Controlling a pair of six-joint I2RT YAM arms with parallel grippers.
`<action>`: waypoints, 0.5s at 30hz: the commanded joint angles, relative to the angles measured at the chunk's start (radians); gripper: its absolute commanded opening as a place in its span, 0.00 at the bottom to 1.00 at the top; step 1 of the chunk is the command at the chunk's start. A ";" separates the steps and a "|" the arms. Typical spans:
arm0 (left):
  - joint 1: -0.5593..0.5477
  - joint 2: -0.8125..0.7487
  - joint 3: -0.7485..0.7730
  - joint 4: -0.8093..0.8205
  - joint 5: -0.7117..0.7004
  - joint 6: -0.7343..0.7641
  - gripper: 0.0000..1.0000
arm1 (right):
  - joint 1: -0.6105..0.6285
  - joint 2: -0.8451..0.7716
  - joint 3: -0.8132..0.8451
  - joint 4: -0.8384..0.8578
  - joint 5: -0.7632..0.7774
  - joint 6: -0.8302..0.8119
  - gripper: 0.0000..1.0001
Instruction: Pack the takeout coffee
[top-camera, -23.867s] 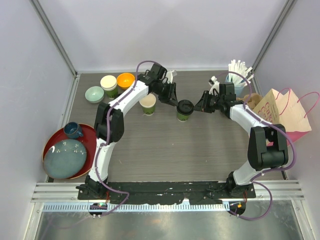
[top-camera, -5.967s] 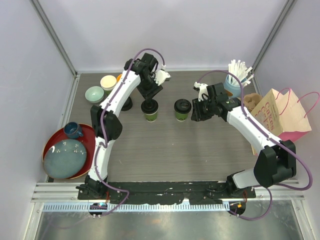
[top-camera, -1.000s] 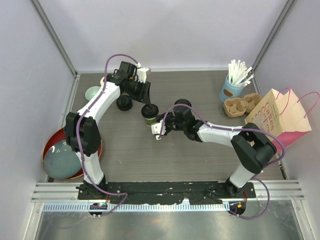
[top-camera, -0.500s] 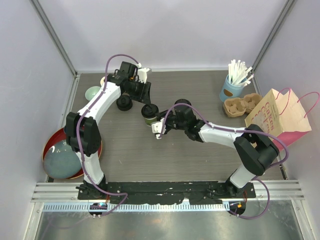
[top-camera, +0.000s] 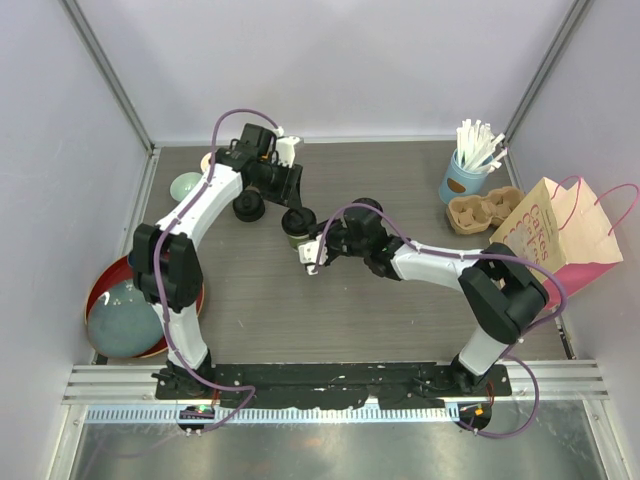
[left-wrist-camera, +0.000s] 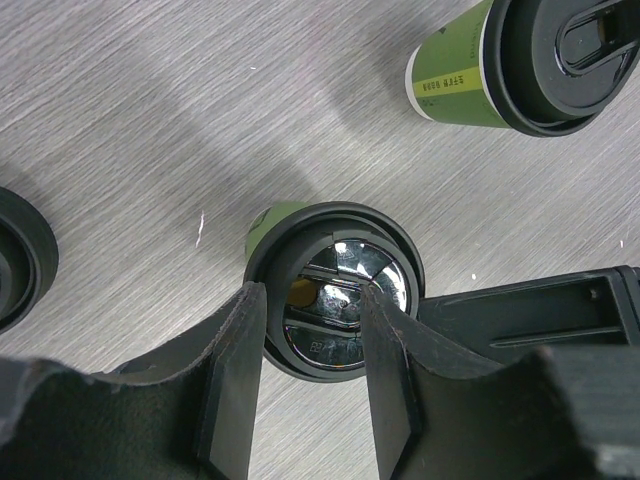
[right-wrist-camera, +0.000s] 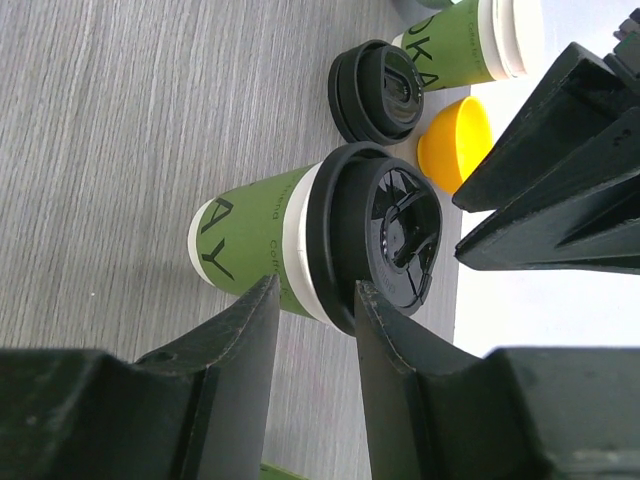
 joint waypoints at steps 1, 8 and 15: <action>-0.001 0.006 0.003 0.001 -0.006 0.013 0.46 | 0.006 0.009 0.045 0.012 0.018 -0.029 0.41; -0.001 0.005 -0.037 -0.001 -0.009 0.013 0.42 | 0.006 0.009 0.014 -0.040 0.064 -0.035 0.39; -0.003 0.008 -0.042 0.001 0.005 0.013 0.41 | 0.008 0.031 -0.003 -0.072 0.113 -0.026 0.32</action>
